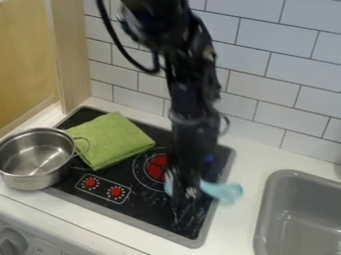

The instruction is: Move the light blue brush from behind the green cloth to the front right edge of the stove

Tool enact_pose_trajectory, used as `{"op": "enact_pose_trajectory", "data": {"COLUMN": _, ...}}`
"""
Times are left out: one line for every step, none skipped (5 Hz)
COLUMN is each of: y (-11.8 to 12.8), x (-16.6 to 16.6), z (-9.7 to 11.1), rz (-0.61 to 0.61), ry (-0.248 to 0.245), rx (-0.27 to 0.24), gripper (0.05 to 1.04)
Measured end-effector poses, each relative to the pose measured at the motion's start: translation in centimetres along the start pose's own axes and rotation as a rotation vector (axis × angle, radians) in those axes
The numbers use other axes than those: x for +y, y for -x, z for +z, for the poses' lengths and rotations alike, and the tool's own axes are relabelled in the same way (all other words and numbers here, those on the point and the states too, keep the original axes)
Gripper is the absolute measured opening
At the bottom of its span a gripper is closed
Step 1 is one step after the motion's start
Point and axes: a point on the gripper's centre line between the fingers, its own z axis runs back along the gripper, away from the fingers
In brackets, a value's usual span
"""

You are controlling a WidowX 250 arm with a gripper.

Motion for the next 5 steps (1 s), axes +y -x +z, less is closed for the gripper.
{"op": "enact_pose_trajectory", "data": {"y": -0.9, "x": -0.1, "z": -0.5, "rz": -0.040, "ry": 0.000, "rx": 0.006, "gripper": 0.746}}
{"op": "enact_pose_trajectory", "data": {"y": -1.2, "x": -0.1, "z": -0.6, "rz": -0.049, "ry": 0.000, "rx": 0.008, "gripper": 0.799}}
{"op": "enact_pose_trajectory", "data": {"y": -1.3, "x": -0.2, "z": -0.7, "rz": -0.032, "ry": -0.014, "rx": 0.016, "gripper": 0.993}}
{"op": "enact_pose_trajectory", "data": {"y": -1.1, "x": -0.1, "z": -0.6, "rz": -0.018, "ry": -0.029, "rx": 0.029, "gripper": 0.994}}
{"op": "enact_pose_trajectory", "data": {"y": -0.3, "x": -0.7, "z": 0.3, "rz": -0.006, "ry": -0.029, "rx": 0.041, "gripper": 1.000}}
